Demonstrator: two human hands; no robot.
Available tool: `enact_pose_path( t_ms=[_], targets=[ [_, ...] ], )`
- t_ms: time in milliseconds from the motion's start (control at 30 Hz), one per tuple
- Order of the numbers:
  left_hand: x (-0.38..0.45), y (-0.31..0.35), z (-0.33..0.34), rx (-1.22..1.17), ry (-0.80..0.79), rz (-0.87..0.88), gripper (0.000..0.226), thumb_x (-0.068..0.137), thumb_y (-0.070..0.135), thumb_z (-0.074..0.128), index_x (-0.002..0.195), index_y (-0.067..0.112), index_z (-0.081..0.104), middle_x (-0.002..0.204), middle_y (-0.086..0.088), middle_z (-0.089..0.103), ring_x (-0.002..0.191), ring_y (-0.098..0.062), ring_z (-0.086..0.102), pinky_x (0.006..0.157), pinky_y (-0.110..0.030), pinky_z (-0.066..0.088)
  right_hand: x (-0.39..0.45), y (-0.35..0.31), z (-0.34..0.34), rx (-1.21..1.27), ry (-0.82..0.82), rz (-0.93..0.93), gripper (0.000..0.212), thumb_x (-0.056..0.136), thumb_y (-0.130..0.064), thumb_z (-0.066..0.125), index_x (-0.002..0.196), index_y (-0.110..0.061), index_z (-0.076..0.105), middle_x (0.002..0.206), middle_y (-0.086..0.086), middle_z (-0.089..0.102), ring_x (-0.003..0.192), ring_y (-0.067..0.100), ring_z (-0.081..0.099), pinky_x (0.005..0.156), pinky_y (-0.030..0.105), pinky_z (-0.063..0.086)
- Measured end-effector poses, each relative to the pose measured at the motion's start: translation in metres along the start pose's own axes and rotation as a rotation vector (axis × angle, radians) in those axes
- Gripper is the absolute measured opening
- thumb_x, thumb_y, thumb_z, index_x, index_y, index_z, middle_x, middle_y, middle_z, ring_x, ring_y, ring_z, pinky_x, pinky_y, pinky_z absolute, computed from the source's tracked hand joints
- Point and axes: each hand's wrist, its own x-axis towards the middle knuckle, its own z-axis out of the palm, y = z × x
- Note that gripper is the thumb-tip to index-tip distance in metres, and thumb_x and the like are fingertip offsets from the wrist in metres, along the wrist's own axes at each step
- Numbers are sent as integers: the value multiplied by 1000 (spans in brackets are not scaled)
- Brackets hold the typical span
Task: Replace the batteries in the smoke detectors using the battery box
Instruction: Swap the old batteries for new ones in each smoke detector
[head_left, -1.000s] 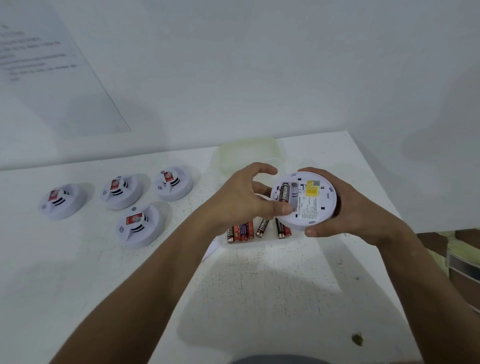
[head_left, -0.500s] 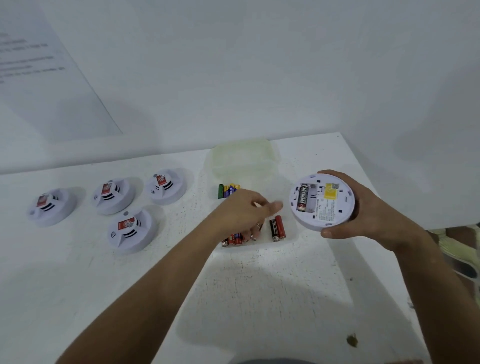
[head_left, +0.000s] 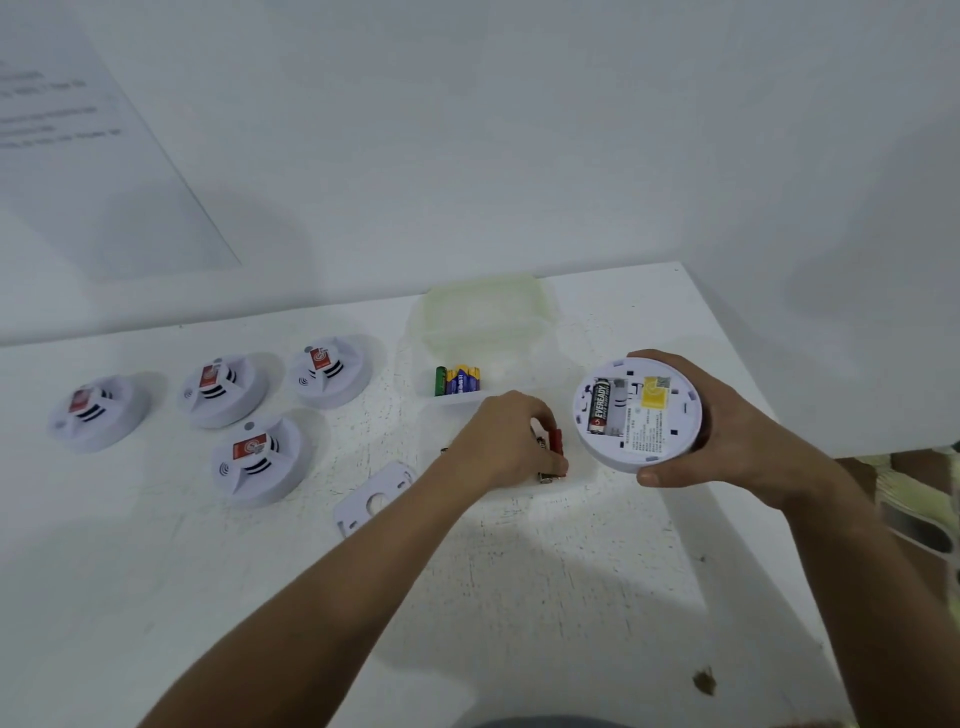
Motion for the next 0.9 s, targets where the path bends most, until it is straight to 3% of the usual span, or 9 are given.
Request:
enact_pose_path(
  t_ms=[200, 267, 333, 433, 533, 633, 767, 900],
  targets=[
    [-15, -2, -10, -252, 139, 0, 18, 78, 19, 76, 86, 21, 61, 82, 4, 71, 65, -10, 63, 46, -12, 43, 5, -3, 2, -1, -10, -18, 92, 57, -5, 88, 137, -29, 49, 132, -7, 60, 124, 15, 57, 87, 26, 55],
    [-21, -1, -19, -323, 231, 26, 13, 85, 18, 68, 94, 26, 64, 87, 4, 72, 74, -11, 68, 59, -18, 51, 6, -4, 3, -6, -14, -20, 92, 57, -6, 88, 137, -29, 49, 133, -7, 59, 124, 16, 57, 88, 25, 54],
    [-29, 6, -32, -392, 322, 81, 24, 94, 18, 56, 113, 31, 64, 101, 3, 67, 81, -8, 68, 70, -26, 57, 7, -6, 4, -8, -19, -22, 94, 56, -6, 88, 138, -27, 48, 134, -6, 59, 125, 16, 57, 88, 26, 55],
    [-44, 20, -54, -411, 256, 174, 34, 96, 19, 56, 128, 31, 56, 104, 6, 63, 70, -2, 64, 63, -22, 53, 10, -10, 10, -11, -38, -40, 93, 56, -4, 88, 137, -28, 48, 132, -7, 60, 123, 15, 57, 87, 26, 55],
    [-54, 29, -67, -276, 147, 162, 27, 84, 25, 73, 107, 29, 60, 88, 10, 69, 70, -3, 63, 67, -25, 52, 16, -14, 19, -19, -74, -56, 93, 56, -5, 89, 136, -29, 49, 129, -7, 60, 122, 17, 58, 87, 27, 56],
    [-59, 33, -72, -169, 125, 163, 12, 79, 35, 77, 86, 28, 70, 75, 13, 68, 61, 2, 57, 64, -21, 48, 20, -19, 27, -1, -102, -64, 96, 56, -3, 90, 139, -24, 46, 130, -3, 60, 121, 20, 59, 87, 31, 56],
    [-61, 32, -75, -86, 208, 150, 18, 79, 43, 74, 89, 28, 75, 64, 15, 62, 56, 8, 54, 51, -6, 36, 24, -22, 40, -11, -144, -87, 96, 58, 0, 90, 141, -21, 45, 132, -1, 58, 122, 21, 58, 89, 29, 55],
    [-62, 27, -72, -96, 309, 143, 26, 74, 41, 80, 91, 27, 65, 71, 11, 68, 67, 2, 63, 60, -16, 50, 28, -23, 53, -31, -173, -85, 97, 59, -4, 90, 142, -21, 43, 132, -3, 56, 122, 22, 58, 94, 32, 55]
  ],
)
